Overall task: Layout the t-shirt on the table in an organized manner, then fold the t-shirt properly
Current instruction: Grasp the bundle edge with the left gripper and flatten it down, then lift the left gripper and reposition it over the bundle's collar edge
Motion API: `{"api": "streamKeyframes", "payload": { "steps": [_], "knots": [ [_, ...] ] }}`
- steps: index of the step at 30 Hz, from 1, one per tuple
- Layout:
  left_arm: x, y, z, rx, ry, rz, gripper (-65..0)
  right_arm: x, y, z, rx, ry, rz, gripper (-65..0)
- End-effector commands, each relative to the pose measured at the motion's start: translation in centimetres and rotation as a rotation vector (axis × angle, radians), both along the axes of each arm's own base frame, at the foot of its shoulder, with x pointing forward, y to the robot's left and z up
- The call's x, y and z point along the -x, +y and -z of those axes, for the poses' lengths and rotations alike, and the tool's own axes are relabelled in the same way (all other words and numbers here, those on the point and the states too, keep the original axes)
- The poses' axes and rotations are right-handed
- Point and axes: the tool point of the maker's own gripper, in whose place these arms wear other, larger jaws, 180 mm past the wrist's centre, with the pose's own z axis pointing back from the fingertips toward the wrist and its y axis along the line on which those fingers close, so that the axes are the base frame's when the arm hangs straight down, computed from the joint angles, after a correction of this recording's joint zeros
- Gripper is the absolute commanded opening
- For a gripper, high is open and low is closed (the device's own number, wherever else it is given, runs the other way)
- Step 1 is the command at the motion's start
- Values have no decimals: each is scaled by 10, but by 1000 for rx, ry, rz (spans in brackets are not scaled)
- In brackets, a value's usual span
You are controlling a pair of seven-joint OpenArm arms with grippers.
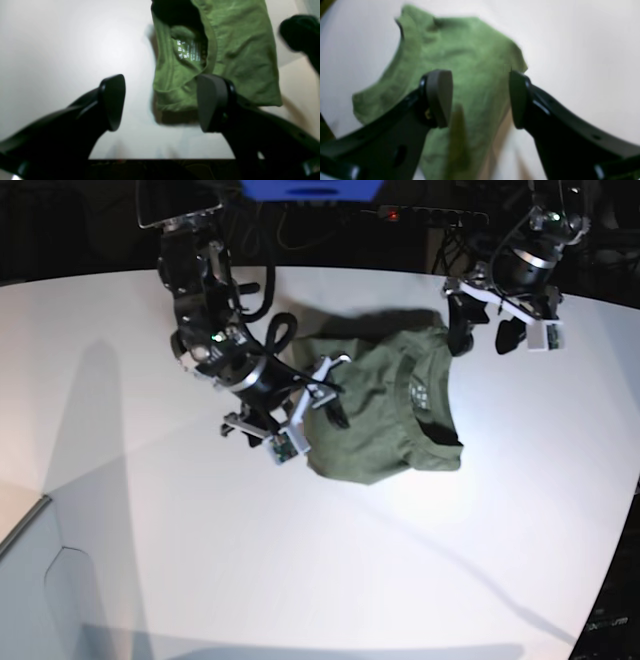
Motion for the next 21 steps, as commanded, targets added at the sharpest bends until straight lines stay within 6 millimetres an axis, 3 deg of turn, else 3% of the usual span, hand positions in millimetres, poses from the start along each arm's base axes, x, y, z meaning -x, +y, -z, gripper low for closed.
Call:
{"api": "streamKeyframes", "payload": {
  "steps": [1,5,8,14,21],
  "knots": [
    [-7,1,-11,6,-47,-4,-216,-11,4,-8,-22,-24,1,-282],
    [-7,1,-11,6,-48,-4,-216,-14,-2,18,2,42,15,-283],
    [-7,1,-11,6,-48,-4,-216,-20,-27,30,50,60,107,-282],
    [-6,1,-11,6,-47,-4,-216,-22,-46,34,93,56,125,-281],
    [-7,0,-11,7,-48,-3,-216,-21,-49,34,97,54,127,-281]
  ]
}}
